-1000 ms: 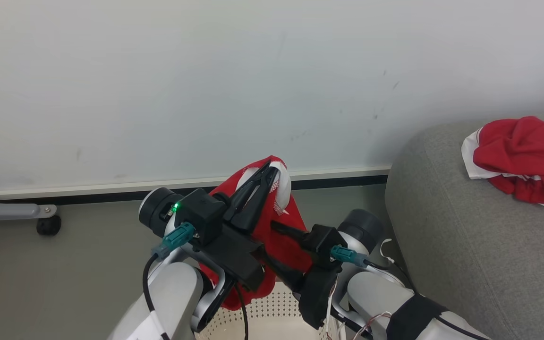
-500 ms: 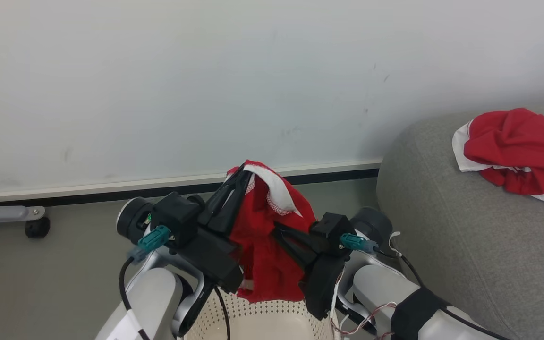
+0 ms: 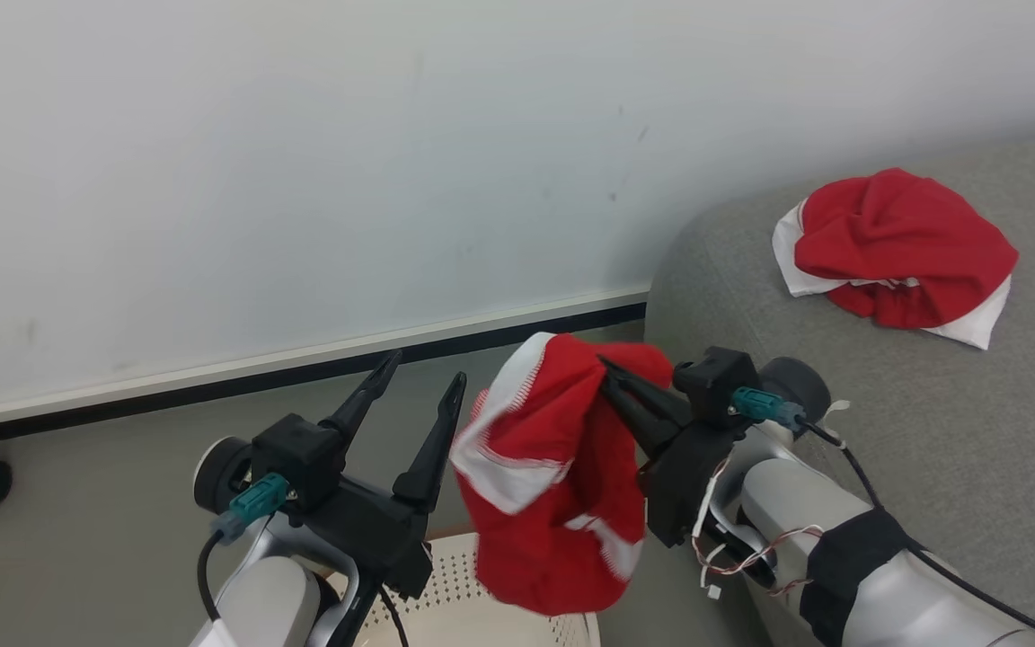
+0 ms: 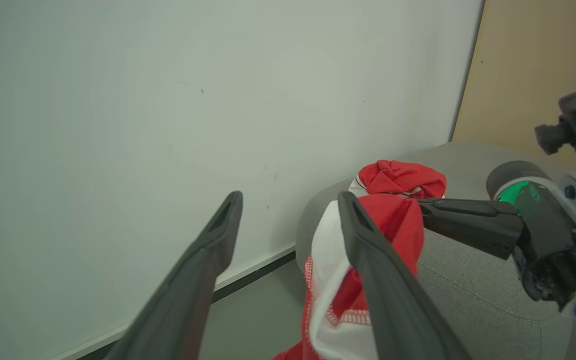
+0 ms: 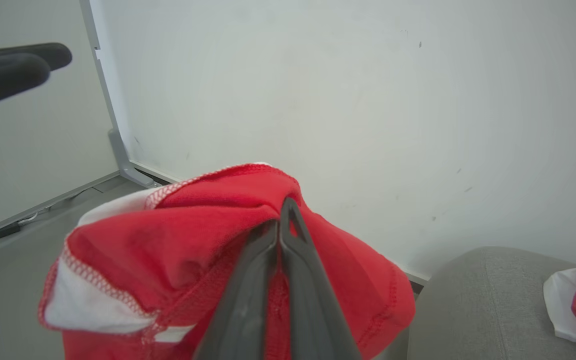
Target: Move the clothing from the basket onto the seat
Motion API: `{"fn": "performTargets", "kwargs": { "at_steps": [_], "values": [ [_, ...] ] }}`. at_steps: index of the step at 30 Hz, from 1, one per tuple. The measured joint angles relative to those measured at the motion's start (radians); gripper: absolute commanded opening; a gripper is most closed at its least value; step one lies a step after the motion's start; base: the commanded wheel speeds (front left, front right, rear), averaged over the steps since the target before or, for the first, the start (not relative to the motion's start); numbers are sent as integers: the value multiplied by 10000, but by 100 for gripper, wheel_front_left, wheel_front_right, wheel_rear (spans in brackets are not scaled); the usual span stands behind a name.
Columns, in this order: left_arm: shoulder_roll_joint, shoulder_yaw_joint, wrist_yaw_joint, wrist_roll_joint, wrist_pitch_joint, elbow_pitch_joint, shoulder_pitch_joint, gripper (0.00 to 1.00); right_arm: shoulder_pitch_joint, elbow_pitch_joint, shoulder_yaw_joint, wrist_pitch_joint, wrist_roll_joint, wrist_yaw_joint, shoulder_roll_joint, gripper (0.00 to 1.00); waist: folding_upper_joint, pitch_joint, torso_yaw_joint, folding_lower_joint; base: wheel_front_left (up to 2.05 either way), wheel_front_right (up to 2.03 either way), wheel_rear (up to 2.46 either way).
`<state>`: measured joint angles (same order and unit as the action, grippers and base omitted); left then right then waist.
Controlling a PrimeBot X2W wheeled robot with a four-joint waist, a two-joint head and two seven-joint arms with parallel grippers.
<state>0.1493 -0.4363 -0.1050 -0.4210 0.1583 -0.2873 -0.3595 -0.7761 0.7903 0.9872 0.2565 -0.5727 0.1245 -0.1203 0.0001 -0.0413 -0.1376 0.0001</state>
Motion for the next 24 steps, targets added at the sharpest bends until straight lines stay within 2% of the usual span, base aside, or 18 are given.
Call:
{"fn": "performTargets", "kwargs": {
  "at_steps": [11, 14, 24],
  "values": [
    [-13, -366, -6, 6, 121, 82, 735, 100, 129, -161, -671, 0, 100, -13, -1241, 0, 0, 5, -1164, 0, 0, 0, 0],
    [-54, -535, -8, 12, 209, 113, 924, 100, 235, -380, -836, 2, 136, -105, -1544, 0, 0, -1, -1512, 0, 0, 0, 0],
    [-291, -853, -6, 15, 295, 215, 1336, 100, 308, -1150, -1193, 2, 464, -236, -2102, 0, 0, 22, -2718, -1, 0, 0, 0]
  ]
}}
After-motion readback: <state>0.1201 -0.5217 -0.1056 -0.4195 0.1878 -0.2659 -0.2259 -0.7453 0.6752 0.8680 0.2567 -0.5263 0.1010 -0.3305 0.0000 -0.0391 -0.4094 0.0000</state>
